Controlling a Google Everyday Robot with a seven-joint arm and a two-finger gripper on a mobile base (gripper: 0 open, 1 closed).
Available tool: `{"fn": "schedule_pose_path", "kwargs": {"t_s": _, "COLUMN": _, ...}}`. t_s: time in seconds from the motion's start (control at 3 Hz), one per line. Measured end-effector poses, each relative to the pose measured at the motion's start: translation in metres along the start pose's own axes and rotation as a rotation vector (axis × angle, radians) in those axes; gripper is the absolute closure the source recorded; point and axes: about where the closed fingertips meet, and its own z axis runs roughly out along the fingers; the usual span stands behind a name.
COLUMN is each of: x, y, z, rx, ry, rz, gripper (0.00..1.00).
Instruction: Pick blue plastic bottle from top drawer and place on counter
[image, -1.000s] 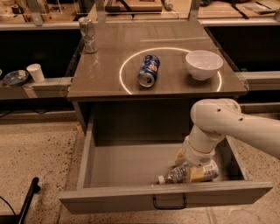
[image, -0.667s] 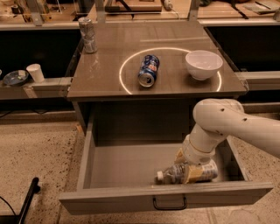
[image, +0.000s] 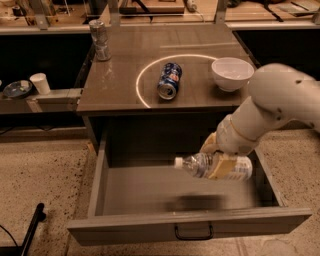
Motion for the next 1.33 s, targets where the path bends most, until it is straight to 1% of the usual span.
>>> {"fn": "schedule_pose_path", "kwargs": {"t_s": 0.33, "x": -0.031, "y": -0.026, "z": -0.051, "rx": 0.005, "ry": 0.034, "rz": 0.022, "gripper": 1.00}}
{"fn": "schedule_pose_path", "kwargs": {"t_s": 0.67, "x": -0.040, "y": -0.063, "z": -0.081, "rx": -0.034, "ry": 0.114, "rz": 0.124, "gripper": 1.00}}
{"fn": "schedule_pose_path", "kwargs": {"t_s": 1.0, "x": -0.052, "y": -0.105, "z": -0.100, "rx": -0.065, "ry": 0.192, "rz": 0.276, "gripper": 1.00}}
{"fn": "schedule_pose_path", "kwargs": {"t_s": 1.33, "x": -0.070, "y": -0.169, "z": -0.115, "rx": -0.007, "ry": 0.163, "rz": 0.489, "gripper": 1.00}}
